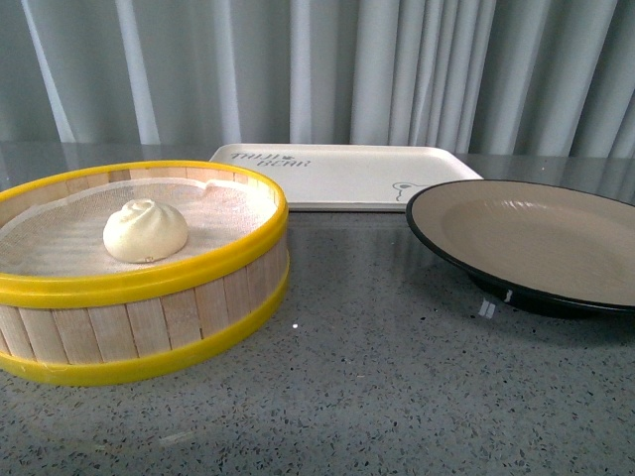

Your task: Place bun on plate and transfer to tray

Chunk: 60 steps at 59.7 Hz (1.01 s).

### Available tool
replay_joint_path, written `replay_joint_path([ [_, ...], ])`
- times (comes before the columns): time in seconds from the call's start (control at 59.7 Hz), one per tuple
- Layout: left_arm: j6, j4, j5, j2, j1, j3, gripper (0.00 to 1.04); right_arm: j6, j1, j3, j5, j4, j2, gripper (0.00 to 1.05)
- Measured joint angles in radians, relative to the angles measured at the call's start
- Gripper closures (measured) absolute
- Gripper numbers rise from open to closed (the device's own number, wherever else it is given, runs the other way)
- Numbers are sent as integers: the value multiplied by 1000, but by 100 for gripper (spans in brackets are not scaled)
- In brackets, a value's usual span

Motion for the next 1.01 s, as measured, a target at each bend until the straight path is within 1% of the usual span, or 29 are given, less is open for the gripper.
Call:
replay_joint_path([
  [1.005, 0, 0, 0, 0, 0, 0, 7, 0, 0, 0, 0, 0, 0, 9],
])
